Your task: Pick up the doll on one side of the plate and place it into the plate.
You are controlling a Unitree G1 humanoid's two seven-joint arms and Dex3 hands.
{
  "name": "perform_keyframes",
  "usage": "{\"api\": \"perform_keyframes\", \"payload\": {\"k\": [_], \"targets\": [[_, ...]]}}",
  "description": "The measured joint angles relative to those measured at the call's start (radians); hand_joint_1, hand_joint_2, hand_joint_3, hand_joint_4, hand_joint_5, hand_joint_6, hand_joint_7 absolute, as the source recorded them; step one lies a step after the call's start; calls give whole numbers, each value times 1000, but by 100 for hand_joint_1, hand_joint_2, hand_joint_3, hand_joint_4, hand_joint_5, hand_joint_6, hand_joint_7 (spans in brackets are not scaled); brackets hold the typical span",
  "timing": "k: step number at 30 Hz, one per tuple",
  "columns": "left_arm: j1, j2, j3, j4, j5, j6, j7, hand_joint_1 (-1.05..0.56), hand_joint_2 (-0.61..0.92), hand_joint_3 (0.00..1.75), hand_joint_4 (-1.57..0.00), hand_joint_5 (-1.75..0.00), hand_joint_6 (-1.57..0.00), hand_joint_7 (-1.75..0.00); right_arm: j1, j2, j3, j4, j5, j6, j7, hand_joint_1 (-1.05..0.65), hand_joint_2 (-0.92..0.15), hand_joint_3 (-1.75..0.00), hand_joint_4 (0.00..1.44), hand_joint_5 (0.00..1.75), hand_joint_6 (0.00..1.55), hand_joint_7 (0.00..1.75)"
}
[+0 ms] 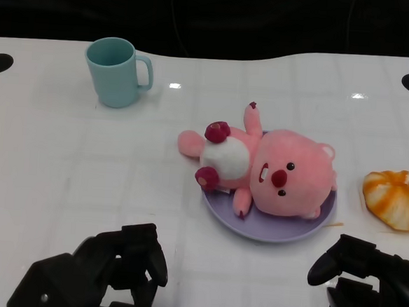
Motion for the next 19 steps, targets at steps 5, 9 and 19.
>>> {"api": "perform_keyframes", "payload": {"k": [5, 9, 19], "targets": [[-15, 1, 0, 27, 10, -14, -1, -3, 36, 145, -85, -175, -83, -158, -6, 0, 0, 13, -3, -10, 0, -4, -71, -106, 63, 175, 51, 147], [-24, 2, 1, 31, 11, -14, -3, -4, 37, 145, -84, -175, -83, -157, -9, 0, 0, 13, -2, -10, 0, -2, -72, -106, 63, 175, 51, 147], [-28, 6, 12, 25, 8, 41, -7, -9, 41, 138, -84, -175, -82, -156, -11, -1, 0, 12, -3, -10, 0, 1, -73, -106, 62, 175, 52, 149]]}}
